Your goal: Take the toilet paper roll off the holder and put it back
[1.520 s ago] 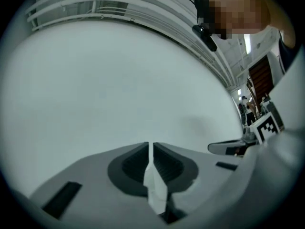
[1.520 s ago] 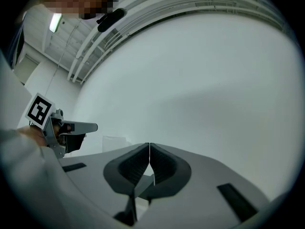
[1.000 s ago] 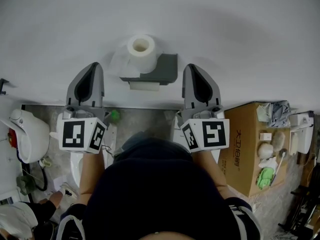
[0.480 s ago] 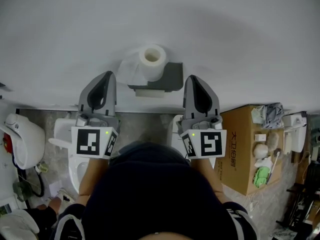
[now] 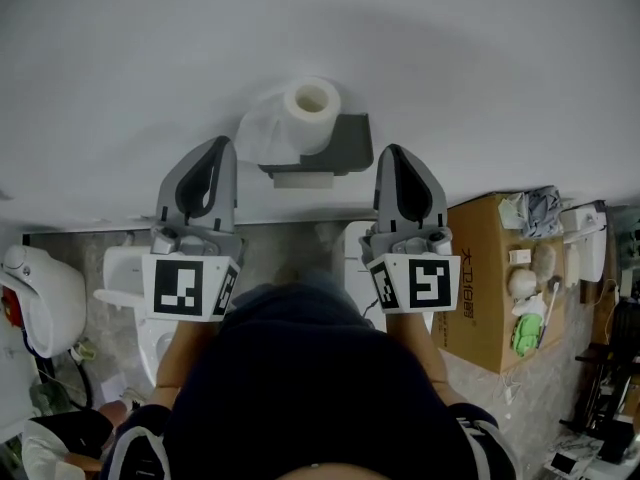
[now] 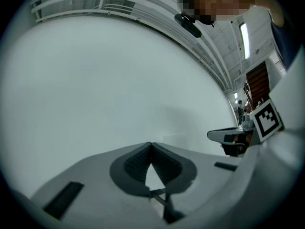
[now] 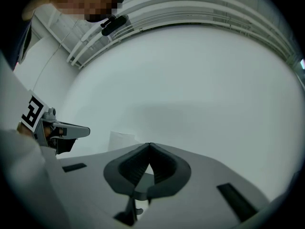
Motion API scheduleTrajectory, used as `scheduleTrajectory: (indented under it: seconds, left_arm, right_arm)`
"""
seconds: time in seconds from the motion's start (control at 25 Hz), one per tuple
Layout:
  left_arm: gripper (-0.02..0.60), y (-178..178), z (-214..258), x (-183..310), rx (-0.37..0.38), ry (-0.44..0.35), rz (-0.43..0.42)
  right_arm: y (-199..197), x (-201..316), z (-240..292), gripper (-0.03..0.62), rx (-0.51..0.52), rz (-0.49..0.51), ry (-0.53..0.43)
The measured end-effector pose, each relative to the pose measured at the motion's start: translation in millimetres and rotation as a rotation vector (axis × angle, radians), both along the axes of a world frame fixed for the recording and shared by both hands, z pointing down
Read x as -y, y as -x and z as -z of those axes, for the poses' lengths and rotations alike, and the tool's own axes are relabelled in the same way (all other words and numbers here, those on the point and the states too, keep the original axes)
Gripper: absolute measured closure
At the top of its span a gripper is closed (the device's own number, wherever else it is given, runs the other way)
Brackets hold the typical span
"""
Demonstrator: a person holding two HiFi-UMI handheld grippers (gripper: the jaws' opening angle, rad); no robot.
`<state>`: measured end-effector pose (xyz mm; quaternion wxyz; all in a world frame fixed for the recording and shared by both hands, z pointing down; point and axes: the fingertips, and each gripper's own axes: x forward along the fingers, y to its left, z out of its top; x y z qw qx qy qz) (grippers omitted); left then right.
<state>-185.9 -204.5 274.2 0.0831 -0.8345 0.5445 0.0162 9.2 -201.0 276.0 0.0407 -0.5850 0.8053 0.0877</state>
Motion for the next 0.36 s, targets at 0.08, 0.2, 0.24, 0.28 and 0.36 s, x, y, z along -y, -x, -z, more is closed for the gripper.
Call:
scheduleTrajectory:
  seconds: [0.08,0.2,0.24,0.28,0.36]
  left_arm:
    - [0.581,-3.1,1.1,-0.3,0.012,-0.001,-0.012]
    - [0.581,-4.7,2.8,-0.4,0.02,-0.004,-0.019]
    - [0.581,-3.7,3.2,-0.1,0.017,-0.006,-0.019]
    - [0.581,-2.9,3.7,0.3,0.012,-0.007,-0.018]
    - [0.581,-2.0,4.6,1.3,0.005,-0.01,-0.019]
  right_arm:
    - [-1.6,-0.2,0.9,0.579,0.005,-0.013,-0.001]
    - [-1.5,0.5,1.4,0.579,0.005,-0.022,-0.001]
    - [-0.4,0.8,1.5,0.579,0.004,-0.022,-0.001]
    - [0.7,1.0,1.8,0.579,0.003,-0.021,-0.002]
    - [2.3,1.3,2.9,0.579,0.002,-0.021,-0.005]
